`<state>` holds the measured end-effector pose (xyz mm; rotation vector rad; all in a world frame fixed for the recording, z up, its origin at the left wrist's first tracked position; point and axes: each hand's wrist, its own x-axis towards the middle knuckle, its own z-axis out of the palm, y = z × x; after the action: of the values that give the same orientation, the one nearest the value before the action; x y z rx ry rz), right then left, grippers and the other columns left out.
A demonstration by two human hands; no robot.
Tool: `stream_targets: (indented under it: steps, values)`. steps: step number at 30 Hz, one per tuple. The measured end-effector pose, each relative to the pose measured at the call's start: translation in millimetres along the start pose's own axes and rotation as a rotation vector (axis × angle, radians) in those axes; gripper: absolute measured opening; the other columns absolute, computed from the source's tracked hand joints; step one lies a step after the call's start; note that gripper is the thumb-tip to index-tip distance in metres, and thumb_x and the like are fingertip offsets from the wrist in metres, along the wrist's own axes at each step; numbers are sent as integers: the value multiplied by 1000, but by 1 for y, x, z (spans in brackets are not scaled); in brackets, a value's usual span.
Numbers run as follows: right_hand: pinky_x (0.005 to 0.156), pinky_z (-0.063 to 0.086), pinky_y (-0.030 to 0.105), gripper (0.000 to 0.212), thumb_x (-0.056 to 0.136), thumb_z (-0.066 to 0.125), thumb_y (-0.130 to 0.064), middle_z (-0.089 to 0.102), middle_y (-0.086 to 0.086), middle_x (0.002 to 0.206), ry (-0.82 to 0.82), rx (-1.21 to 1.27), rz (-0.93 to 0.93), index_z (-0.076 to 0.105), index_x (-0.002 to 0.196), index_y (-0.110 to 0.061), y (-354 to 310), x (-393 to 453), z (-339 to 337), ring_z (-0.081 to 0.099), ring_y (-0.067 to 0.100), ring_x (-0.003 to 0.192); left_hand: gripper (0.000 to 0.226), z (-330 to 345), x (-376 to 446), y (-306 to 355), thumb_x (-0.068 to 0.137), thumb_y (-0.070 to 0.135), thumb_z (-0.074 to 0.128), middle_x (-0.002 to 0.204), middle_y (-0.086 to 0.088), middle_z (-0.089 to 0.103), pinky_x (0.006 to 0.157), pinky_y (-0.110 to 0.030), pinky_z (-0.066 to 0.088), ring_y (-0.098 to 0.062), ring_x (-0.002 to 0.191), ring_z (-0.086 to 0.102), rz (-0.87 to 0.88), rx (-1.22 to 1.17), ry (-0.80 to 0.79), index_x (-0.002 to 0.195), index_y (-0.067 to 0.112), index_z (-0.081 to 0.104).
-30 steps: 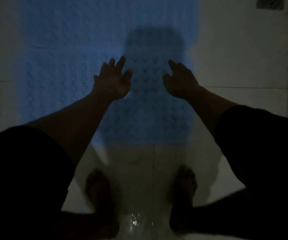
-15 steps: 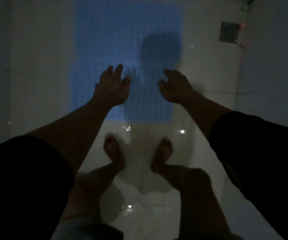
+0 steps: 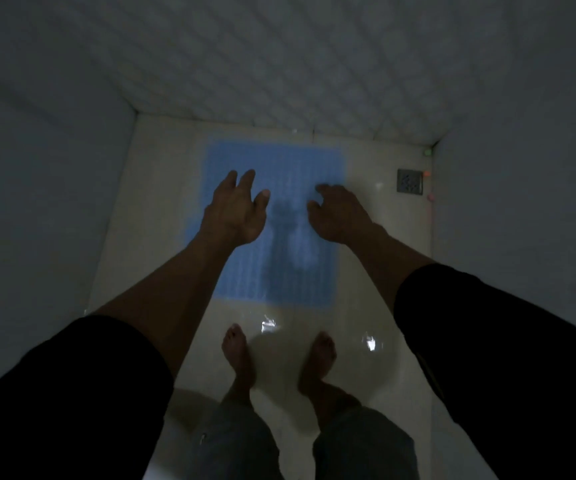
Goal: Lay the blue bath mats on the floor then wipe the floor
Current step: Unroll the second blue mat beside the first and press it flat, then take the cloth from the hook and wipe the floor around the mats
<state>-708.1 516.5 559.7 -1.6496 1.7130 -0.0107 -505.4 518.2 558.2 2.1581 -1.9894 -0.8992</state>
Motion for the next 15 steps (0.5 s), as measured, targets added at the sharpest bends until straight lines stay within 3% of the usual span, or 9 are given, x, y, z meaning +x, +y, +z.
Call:
stream_targets:
  steps: [6, 9, 15]
  values:
    - [114, 29, 39, 58, 102, 43, -35, 29, 18, 157, 3, -55, -90, 29, 152, -8, -41, -30, -77, 32, 33, 143, 64, -83, -29, 44, 105, 48, 37, 165, -18, 21, 121, -49, 25, -34, 153, 18, 37, 27, 129, 158, 14, 26]
    - [111, 35, 39, 58, 99, 47, -34, 37, 21, 152, 59, -74, -136, 33, 149, -7, -59, -40, -122, 38, 35, 138, 63, -122, -32, 69, 104, 47, 39, 163, -20, 24, 119, -49, 27, -36, 151, 22, 76, 39, 210, 157, 13, 28]
    - [115, 33, 36, 63, 98, 49, -39, 36, 15, 155, 227, -60, -159, 30, 153, -15, -87, -53, -227, 36, 31, 141, 63, -200, -22, 146, 104, 44, 42, 162, -21, 26, 118, -47, 28, -37, 150, 24, 181, 29, 344, 156, 12, 30]
